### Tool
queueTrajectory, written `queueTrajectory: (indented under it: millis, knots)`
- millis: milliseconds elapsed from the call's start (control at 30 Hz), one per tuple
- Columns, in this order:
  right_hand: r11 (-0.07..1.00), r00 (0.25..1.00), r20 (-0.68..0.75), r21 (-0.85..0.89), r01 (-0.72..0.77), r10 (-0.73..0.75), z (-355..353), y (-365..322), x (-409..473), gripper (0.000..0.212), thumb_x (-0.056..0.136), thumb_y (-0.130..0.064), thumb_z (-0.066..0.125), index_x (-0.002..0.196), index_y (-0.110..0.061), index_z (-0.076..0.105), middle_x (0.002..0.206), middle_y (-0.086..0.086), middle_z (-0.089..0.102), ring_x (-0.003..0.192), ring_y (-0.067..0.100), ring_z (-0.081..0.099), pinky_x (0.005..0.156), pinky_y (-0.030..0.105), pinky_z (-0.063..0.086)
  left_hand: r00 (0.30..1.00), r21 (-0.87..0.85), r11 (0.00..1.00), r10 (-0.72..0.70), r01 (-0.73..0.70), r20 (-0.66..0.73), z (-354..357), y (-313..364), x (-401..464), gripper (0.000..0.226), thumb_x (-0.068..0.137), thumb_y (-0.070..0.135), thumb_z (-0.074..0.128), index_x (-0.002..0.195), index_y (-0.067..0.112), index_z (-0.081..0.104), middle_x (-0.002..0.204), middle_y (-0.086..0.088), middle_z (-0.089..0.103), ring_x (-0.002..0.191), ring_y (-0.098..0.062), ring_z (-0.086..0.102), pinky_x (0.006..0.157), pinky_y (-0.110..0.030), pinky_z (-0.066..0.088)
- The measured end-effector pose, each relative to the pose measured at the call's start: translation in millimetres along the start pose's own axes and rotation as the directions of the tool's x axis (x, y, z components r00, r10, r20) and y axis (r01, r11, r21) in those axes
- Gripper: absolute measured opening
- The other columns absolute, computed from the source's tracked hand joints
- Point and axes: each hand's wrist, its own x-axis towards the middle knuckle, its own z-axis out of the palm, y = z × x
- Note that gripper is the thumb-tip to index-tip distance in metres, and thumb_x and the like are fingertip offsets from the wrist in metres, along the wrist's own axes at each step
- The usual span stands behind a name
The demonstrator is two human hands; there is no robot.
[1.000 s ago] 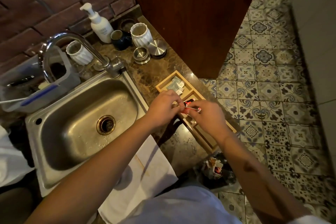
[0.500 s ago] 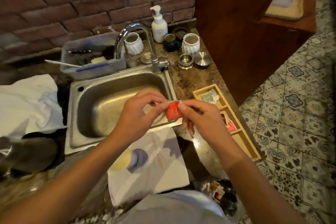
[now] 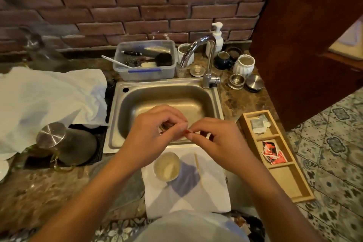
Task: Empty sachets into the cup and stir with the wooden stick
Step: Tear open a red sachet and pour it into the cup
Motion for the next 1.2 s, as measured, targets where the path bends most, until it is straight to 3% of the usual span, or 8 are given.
queueTrajectory:
  millis: [200, 267, 400, 567, 800, 967, 1067, 1200]
  knots:
    - [0.986, 0.999, -0.028, 0.169, -0.012, 0.017, 25.6, -23.0, 5.6, 0.029, 0.095, -0.042, 0.063, 0.104, -0.02, 0.08, 0.091, -0.011, 0.076, 0.085, 0.012, 0.07, 0.073, 0.029, 0.059, 0.973, 0.01, 0.999, -0.044, 0.047, -0.226, -9.6, -23.1, -28.1, 0.007, 0.087, 0.02, 0.075, 0.085, 0.015, 0.079, 0.09, 0.006, 0.073, 0.094, -0.013, 0.067, 0.083, -0.033, 0.053]
    - [0.971, 0.998, -0.045, 0.235, -0.039, 0.051, 34.7, -29.3, 6.9, 0.025, 0.095, -0.037, 0.065, 0.102, -0.019, 0.08, 0.091, -0.009, 0.077, 0.084, 0.014, 0.071, 0.069, 0.023, 0.057, 0.962, -0.08, 0.992, -0.115, 0.098, -0.246, -13.0, -28.8, -33.2, 0.007, 0.085, 0.022, 0.076, 0.083, 0.015, 0.078, 0.09, 0.005, 0.073, 0.093, -0.016, 0.068, 0.083, -0.034, 0.054]
    - [0.935, 0.987, -0.117, 0.349, -0.066, 0.113, 45.3, -41.4, 10.3, 0.018, 0.092, -0.032, 0.065, 0.098, -0.022, 0.079, 0.086, -0.012, 0.076, 0.079, 0.013, 0.072, 0.063, 0.012, 0.05, 0.935, -0.442, 0.87, -0.316, 0.216, -0.164, -19.9, -38.6, -43.6, 0.009, 0.08, 0.028, 0.076, 0.081, 0.02, 0.078, 0.093, 0.003, 0.074, 0.095, -0.019, 0.07, 0.085, -0.038, 0.056]
    - [0.921, 0.979, -0.055, 0.352, -0.165, 0.197, 52.7, -47.7, 11.9, 0.015, 0.091, -0.035, 0.067, 0.096, -0.027, 0.078, 0.086, -0.01, 0.077, 0.08, 0.016, 0.072, 0.062, 0.016, 0.053, 0.936, -0.437, 0.867, -0.325, 0.238, -0.136, -24.8, -54.5, -54.1, 0.006, 0.083, 0.031, 0.072, 0.084, 0.026, 0.076, 0.096, 0.01, 0.073, 0.096, -0.013, 0.068, 0.084, -0.023, 0.053]
    - [0.936, 0.975, 0.119, 0.281, -0.213, 0.187, 58.8, -51.2, 25.7, 0.01, 0.095, -0.027, 0.068, 0.096, -0.021, 0.075, 0.083, -0.008, 0.074, 0.078, 0.015, 0.072, 0.065, 0.023, 0.056, 0.922, -0.501, 0.812, -0.381, 0.298, -0.068, -30.2, -67.1, -54.9, 0.017, 0.085, 0.042, 0.068, 0.089, 0.026, 0.074, 0.093, 0.004, 0.074, 0.089, -0.015, 0.07, 0.083, -0.044, 0.058]
    - [0.949, 0.985, 0.104, 0.272, -0.159, 0.136, 59.5, -55.2, 42.0, 0.014, 0.095, -0.033, 0.068, 0.1, -0.022, 0.076, 0.088, -0.007, 0.074, 0.082, 0.018, 0.072, 0.067, 0.028, 0.059, 0.922, -0.562, 0.775, -0.384, 0.291, -0.053, -35.3, -74.3, -45.3, 0.017, 0.087, 0.037, 0.07, 0.089, 0.021, 0.077, 0.087, -0.002, 0.075, 0.083, -0.016, 0.07, 0.076, -0.031, 0.058]
    - [0.894, 0.985, 0.098, 0.416, -0.169, 0.141, 56.6, -59.5, 47.9, 0.014, 0.098, -0.023, 0.062, 0.106, -0.023, 0.073, 0.09, -0.003, 0.073, 0.076, 0.017, 0.07, 0.062, 0.025, 0.055, 0.903, -0.626, 0.704, -0.43, 0.336, 0.001, -36.0, -76.7, -41.0, 0.015, 0.091, 0.028, 0.065, 0.087, 0.017, 0.075, 0.078, 0.005, 0.073, 0.074, -0.007, 0.066, 0.069, -0.022, 0.053]
    - [0.896, 0.982, 0.168, 0.417, -0.151, 0.087, 49.3, -61.5, 50.6, 0.031, 0.099, -0.002, 0.057, 0.116, -0.023, 0.072, 0.089, -0.006, 0.073, 0.073, 0.013, 0.07, 0.061, 0.022, 0.054, 0.856, -0.74, 0.521, -0.496, 0.425, 0.143, -30.2, -74.2, -42.9, 0.02, 0.091, 0.034, 0.066, 0.089, 0.016, 0.076, 0.081, -0.005, 0.071, 0.077, -0.017, 0.063, 0.077, -0.033, 0.05]
